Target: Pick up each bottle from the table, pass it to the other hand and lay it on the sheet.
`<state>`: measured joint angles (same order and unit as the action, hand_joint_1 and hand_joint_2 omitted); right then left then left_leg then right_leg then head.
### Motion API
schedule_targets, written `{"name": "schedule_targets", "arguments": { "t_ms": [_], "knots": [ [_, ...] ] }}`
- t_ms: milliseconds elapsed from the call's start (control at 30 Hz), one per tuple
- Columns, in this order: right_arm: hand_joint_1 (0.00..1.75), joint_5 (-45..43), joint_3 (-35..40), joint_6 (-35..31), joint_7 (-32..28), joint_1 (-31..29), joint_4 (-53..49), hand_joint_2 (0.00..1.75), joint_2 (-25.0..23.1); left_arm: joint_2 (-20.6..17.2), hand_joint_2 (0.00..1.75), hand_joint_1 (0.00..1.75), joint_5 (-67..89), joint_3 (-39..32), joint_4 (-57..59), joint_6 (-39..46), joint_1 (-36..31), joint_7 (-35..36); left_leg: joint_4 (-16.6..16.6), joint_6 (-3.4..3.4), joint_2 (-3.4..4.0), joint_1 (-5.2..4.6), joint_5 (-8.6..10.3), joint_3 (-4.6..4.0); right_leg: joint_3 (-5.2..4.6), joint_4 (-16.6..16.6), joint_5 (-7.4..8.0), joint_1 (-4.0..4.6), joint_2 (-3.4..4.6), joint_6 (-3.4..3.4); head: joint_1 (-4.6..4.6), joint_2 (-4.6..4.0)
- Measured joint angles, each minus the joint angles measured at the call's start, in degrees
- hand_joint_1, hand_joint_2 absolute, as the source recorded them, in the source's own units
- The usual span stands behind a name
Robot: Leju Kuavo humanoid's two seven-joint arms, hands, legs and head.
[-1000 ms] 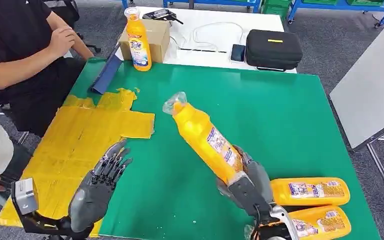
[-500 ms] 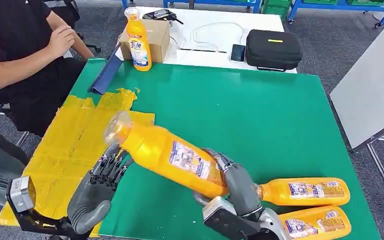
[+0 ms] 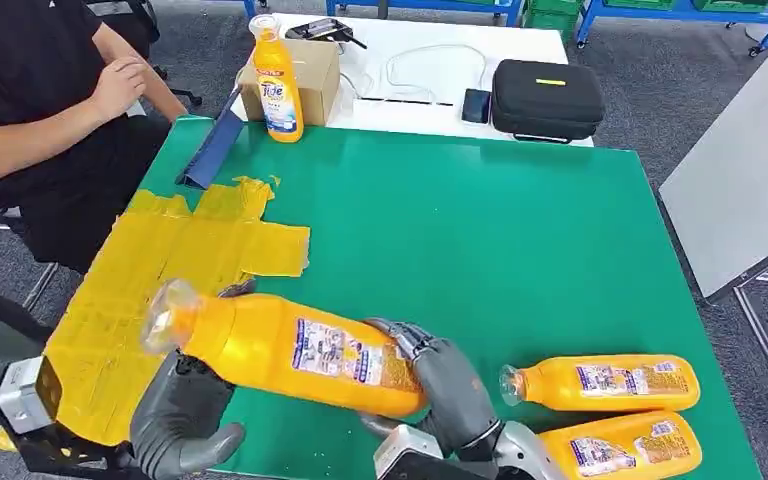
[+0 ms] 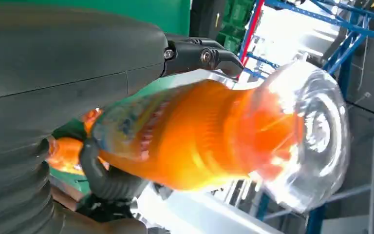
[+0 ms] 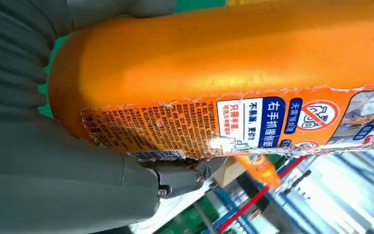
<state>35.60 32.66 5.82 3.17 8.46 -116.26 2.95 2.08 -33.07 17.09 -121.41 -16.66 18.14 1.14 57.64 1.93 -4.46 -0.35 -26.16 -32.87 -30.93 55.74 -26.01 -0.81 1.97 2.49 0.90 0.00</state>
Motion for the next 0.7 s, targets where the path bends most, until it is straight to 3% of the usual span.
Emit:
{"name": "schedule_targets", "arguments": {
  "t_ms": [700],
  "knots": [
    [1.75,-7.3,4.9,8.9,0.2,-4.9,0.0,1.75,0.4,-0.8,1.75,0.0,-7.5,1.9,0.1,-3.3,-6.6,-1.0,0.0,0.0,-0.01,0.0,0.01,0.0,-0.01,0.0,0.0,0.0,0.0,0.0,0.02,0.0]
  ]
}}
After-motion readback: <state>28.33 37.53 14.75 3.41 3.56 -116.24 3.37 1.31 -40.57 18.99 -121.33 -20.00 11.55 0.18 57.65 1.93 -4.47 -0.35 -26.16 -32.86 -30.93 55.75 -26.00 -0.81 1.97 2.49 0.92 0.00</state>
